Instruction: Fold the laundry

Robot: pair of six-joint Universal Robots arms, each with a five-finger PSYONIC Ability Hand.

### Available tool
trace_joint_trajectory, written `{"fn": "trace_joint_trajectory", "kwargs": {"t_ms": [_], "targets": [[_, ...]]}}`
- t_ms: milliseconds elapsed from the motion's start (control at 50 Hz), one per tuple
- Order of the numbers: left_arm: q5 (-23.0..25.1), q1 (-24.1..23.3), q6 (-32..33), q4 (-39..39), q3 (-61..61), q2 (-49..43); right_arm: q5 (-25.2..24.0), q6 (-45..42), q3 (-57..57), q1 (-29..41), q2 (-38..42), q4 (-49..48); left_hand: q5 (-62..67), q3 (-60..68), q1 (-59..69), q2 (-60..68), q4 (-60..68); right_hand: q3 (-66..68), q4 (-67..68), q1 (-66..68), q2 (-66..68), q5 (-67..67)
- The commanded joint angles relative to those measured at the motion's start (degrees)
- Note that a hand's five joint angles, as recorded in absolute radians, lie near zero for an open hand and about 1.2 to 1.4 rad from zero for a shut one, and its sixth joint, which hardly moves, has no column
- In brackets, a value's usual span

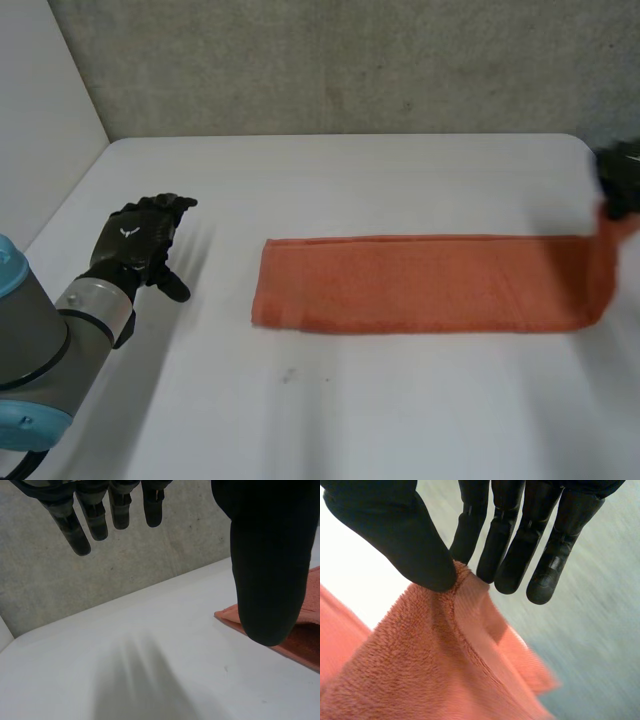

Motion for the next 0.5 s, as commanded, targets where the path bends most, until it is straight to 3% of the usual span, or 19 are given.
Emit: {"fn": "trace_joint_trajectory", "kwargs": {"t_ms": [20,160,320,400,420,440,460,480,500], "targets": [[-0.04,0.05,0.00,0.13,0.00,0.04,-2.78,5.36,-5.42,19.59,1.72,-0.26,-1.76,0.35,-0.30,0.57,0.30,12.13,11.74,24.76,12.03,13.68],[-0.74,0.05,0.00,0.13,0.00,0.04,-6.29,6.06,-12.08,37.93,12.42,-0.26,-1.76,0.35,-0.30,0.57,0.30,12.13,11.74,24.76,12.03,13.68],[-1.00,-0.21,0.00,0.13,-0.08,0.04,-5.51,5.53,-15.43,46.03,23.06,0.35,-1.76,0.35,-0.30,0.57,0.30,12.13,11.74,24.76,12.03,13.68],[-0.83,-0.39,0.00,0.13,-0.35,0.04,-5.07,5.80,-15.35,46.57,23.78,0.44,-1.76,0.35,-0.30,0.57,0.30,12.13,11.74,24.76,12.03,13.68],[-0.74,-0.56,0.00,0.13,-0.44,0.04,-4.55,5.88,-15.17,46.48,23.09,0.44,-1.76,0.35,-0.30,0.57,0.30,0.19,-0.19,12.83,0.10,1.75],[-0.74,-0.74,0.00,0.05,-0.44,0.04,-4.54,5.89,-15.17,46.48,23.08,0.44,-1.76,0.35,-0.30,0.57,0.30,0.08,-0.31,12.71,-0.02,1.63],[-0.74,-0.74,0.00,0.04,-0.44,0.04,-3.58,6.15,-14.91,46.22,21.60,0.61,-1.76,0.35,-0.30,0.57,0.30,-31.07,-31.45,-18.43,-31.16,-29.51],[-0.65,-0.91,0.00,0.04,-0.35,0.13,-2.18,6.67,-14.30,46.13,18.89,0.62,-1.76,0.35,-0.30,0.57,0.30,-44.53,-44.92,-31.90,-44.63,-42.98],[-0.57,-1.44,0.00,0.04,-0.09,0.21,-2.17,6.68,-14.29,46.13,18.86,0.62,-1.76,0.35,-0.30,0.57,0.30,-44.67,-45.05,-32.03,-44.77,-43.11]]}}
